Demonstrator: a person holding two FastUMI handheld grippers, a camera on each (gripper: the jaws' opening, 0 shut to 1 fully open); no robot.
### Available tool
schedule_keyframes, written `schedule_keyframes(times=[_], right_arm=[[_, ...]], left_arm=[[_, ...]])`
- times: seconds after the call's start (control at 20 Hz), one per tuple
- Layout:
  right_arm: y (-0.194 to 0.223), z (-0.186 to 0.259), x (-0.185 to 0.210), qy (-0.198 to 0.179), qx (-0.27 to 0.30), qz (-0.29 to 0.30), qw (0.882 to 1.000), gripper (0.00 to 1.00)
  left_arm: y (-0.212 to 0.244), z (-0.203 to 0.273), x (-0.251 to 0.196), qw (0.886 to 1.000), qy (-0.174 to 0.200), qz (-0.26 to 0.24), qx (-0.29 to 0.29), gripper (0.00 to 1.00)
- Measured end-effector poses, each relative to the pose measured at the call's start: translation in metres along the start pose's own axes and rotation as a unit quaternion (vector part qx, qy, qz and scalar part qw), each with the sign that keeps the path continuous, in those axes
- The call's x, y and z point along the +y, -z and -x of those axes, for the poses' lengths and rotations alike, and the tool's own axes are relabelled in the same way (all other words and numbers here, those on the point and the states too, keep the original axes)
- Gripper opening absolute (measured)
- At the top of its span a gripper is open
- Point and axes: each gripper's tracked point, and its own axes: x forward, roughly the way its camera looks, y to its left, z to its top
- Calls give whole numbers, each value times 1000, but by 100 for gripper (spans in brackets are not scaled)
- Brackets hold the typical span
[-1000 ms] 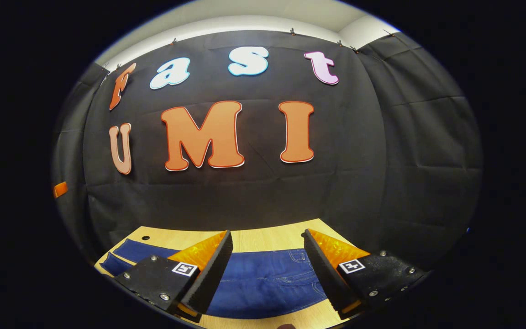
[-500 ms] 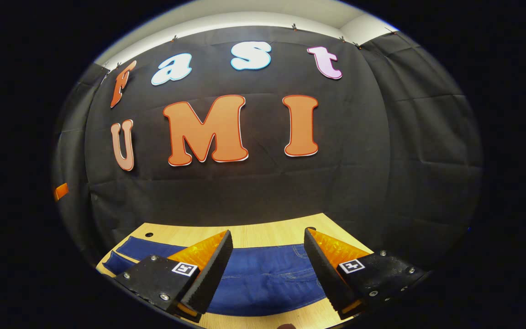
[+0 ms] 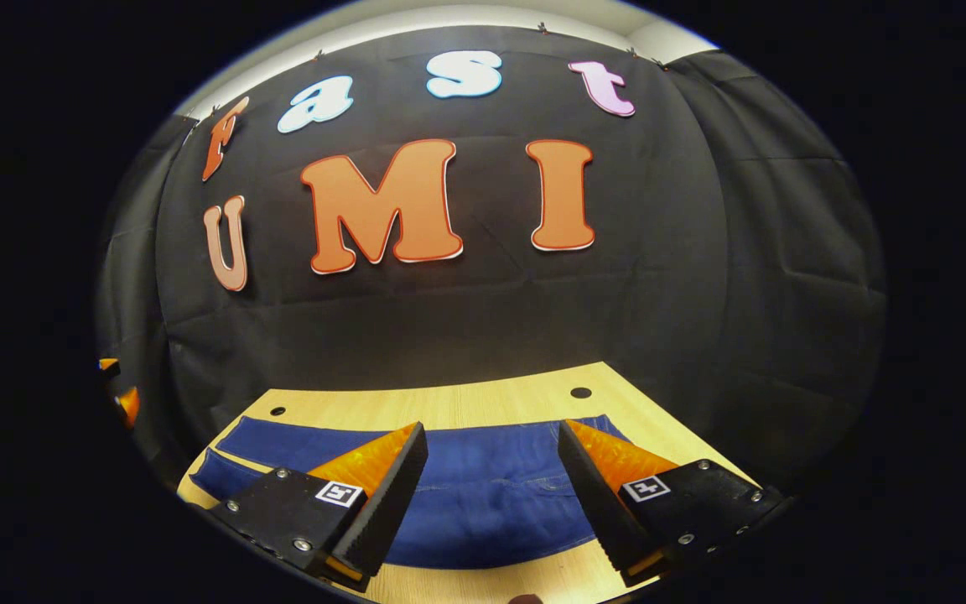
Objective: Grasp the waist and the cuffs of the jeans and fold them to make the two legs overlap; first hold the waist and fold one-third of the jeans toward the cuffs, then hold the cuffs and fold the remaining one-third in the same direction to finish folding.
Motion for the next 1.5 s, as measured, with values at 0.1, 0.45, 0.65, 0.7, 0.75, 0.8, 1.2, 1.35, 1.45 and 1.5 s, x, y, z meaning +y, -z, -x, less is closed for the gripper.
schedule_keyframes(times=[0.1,0.45,0.65,0.7,0.75,0.8,1.2,1.35,1.45,1.5], right_arm=[[11,-3,3,-3,14,5,1000,97],[42,-9,-4,3,58,27,998,97],[53,-8,-10,6,70,34,997,97],[54,-9,-12,7,72,36,997,97],[57,-10,-13,7,75,39,996,97],[57,-11,-15,6,78,42,996,97],[56,-17,-14,10,82,35,996,97],[58,-20,-14,16,85,36,996,97],[57,-22,-11,18,86,33,996,97],[56,-24,-10,20,87,32,996,97]], left_arm=[[31,-3,-33,996,43,-76,27,98],[142,-13,-98,938,187,-276,93,98],[189,-25,-124,907,233,-333,110,98],[197,-30,-127,903,239,-336,122,98],[204,-36,-126,903,235,-335,133,98],[209,-40,-126,902,236,-333,140,98],[227,-66,-133,883,260,-362,143,98],[226,-77,-133,881,265,-365,141,98],[221,-91,-134,880,257,-377,130,98],[219,-96,-136,881,252,-379,127,98]])
